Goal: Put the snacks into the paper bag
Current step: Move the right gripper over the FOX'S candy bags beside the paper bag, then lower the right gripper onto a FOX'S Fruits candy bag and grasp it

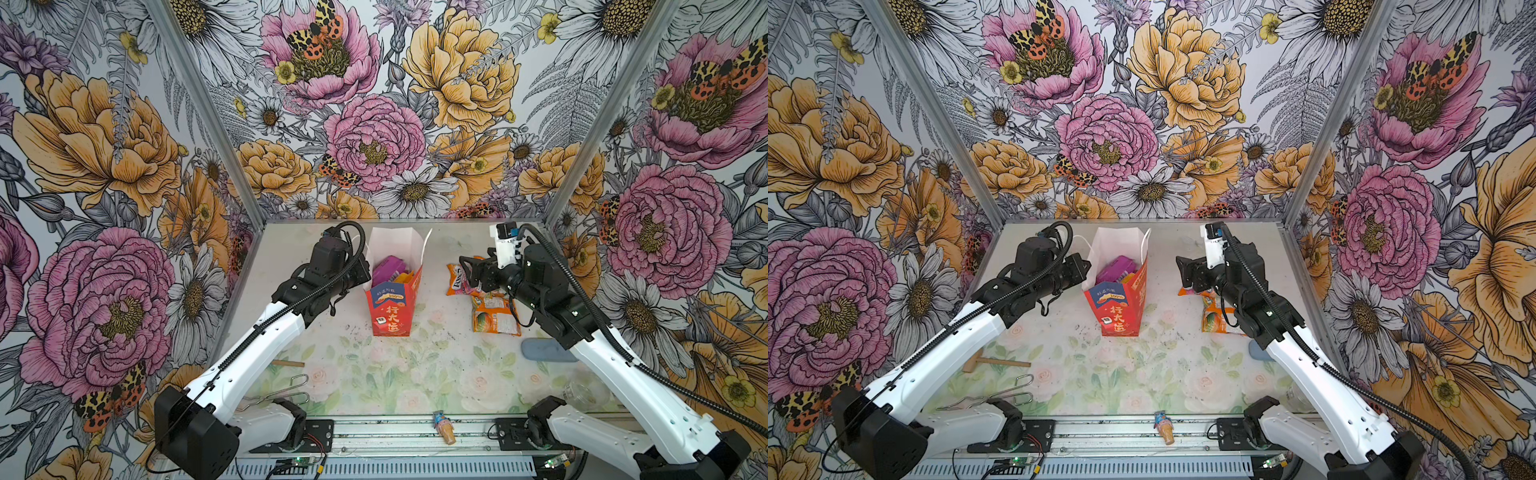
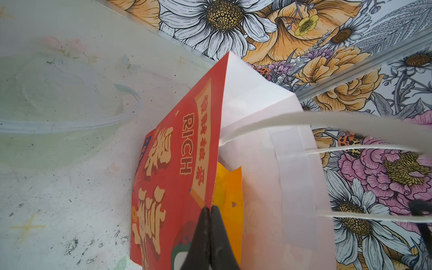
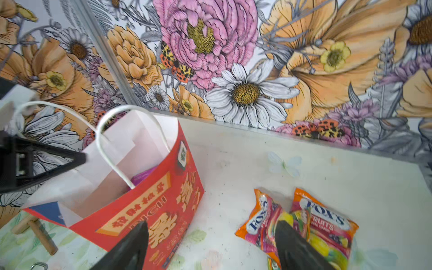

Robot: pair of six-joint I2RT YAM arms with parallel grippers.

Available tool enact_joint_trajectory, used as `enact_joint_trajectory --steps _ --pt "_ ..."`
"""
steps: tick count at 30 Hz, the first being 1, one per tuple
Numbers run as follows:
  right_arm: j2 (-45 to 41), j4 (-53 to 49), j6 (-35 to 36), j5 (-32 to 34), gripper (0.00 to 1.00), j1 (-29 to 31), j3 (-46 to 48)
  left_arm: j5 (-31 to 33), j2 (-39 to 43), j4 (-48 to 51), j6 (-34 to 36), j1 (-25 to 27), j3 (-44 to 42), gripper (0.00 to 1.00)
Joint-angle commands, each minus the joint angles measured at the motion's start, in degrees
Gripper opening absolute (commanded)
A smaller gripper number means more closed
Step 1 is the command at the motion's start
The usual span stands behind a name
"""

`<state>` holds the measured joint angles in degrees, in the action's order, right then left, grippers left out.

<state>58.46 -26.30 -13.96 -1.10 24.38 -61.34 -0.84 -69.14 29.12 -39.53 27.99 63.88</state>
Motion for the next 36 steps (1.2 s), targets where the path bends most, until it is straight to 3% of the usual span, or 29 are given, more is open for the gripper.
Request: enact_joint_trajectory --steps 1,8,16,21,36 --pt "1.66 -6.98 -5.5 0.74 0.89 -2.91 -0.27 0.93 -0.56 0.62 0.59 -0.03 1.12 0.0" --pt "8.96 -7.59 -11.92 -7.07 0.91 -12.11 0.85 1.02 0.15 0.59 0.5 -0.03 0.42 0.0" --pt "24.43 -7.36 -10.14 -8.39 0.94 -16.78 -3.93 1.1 0.15 0.58 0.41 -0.19 -0.12 0.0" --pt "33.43 -5.96 -9.45 -10.95 0.99 -17.89 -8.18 1.0 0.33 0.67 0.42 -0.39 0.0 0.0" --pt "45.23 -2.48 -6.6 -7.31 0.95 -17.79 -10.85 0.47 0.23 0.95 0.42 -0.7 -0.2 0.0"
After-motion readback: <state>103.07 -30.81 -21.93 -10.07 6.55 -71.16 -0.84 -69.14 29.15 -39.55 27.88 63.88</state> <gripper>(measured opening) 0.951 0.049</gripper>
